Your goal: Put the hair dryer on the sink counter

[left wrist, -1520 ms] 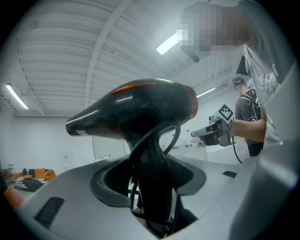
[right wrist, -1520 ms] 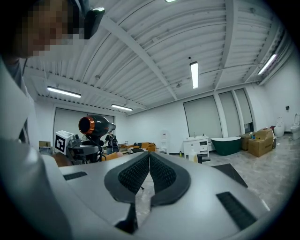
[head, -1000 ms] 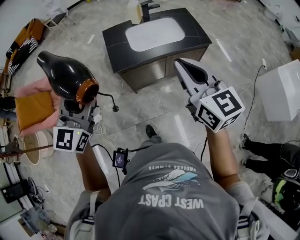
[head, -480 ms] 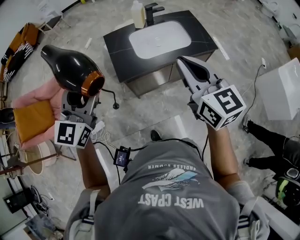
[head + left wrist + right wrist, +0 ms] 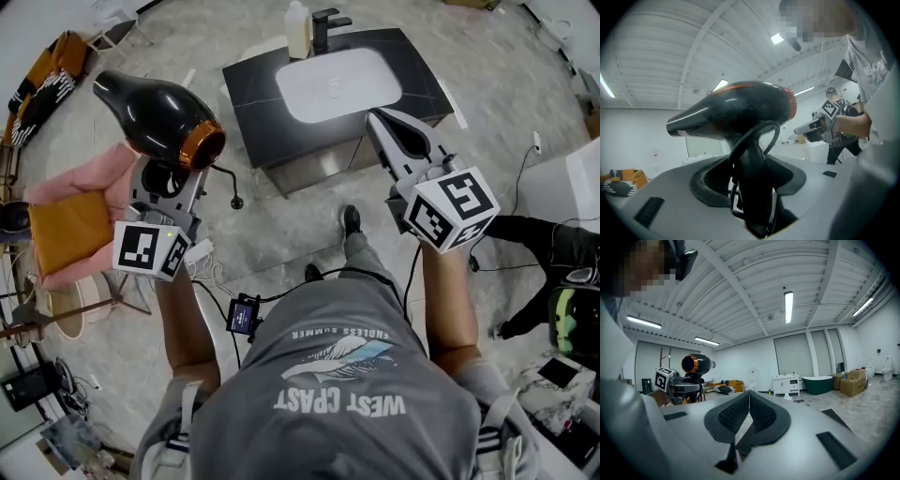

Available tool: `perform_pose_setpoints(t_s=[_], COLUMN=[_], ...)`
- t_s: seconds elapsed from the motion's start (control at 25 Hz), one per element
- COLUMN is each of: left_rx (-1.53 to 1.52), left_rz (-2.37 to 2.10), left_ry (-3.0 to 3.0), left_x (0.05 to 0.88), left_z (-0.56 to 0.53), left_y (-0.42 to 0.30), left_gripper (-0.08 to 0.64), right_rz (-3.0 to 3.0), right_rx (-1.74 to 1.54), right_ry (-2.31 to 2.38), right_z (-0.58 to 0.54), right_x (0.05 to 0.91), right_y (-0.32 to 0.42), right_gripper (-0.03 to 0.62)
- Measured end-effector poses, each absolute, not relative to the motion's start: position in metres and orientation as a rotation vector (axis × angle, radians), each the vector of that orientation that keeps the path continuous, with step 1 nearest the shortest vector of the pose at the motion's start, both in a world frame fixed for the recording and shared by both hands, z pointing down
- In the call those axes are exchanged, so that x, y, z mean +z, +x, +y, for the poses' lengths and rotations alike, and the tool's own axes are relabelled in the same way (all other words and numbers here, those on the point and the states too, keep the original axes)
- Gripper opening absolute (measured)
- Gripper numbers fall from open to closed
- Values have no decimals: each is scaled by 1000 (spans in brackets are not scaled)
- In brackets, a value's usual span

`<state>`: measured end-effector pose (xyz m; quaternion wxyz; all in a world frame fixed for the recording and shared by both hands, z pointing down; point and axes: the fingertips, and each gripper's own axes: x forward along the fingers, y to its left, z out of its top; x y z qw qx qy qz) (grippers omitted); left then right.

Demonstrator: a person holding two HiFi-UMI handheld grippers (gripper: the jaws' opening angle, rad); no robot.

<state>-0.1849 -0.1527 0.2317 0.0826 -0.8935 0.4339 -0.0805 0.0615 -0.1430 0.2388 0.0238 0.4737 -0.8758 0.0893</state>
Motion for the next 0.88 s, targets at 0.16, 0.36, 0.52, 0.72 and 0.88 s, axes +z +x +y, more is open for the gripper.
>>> perform_pose_setpoints(t_s=[0.16, 0.36, 0.52, 0.72, 0.88], left_rx=[-285, -356, -405, -484, -561], left_rz=[1335, 1402, 1447, 1484, 1503], left_ry=[-2643, -2609, -2589, -2545, -2521], left_x=[239, 250, 262, 279, 295], left_z=[-171, -199, -222, -252, -275], left_y=[-188, -187, -185, -178, -178], left_gripper=[235, 235, 235, 235, 235], right_rz=[-2726, -2751, -2753, -2749, -2739], right_rx=[289, 317, 349, 377, 403], right_ry=[1440, 1345, 1271, 1201, 1156], right_z=[-172, -215, -246, -280, -301], right_x=[245, 257, 268, 280, 288], right_y=[64, 60, 56, 58, 55], right_gripper=[28, 28, 28, 28, 28])
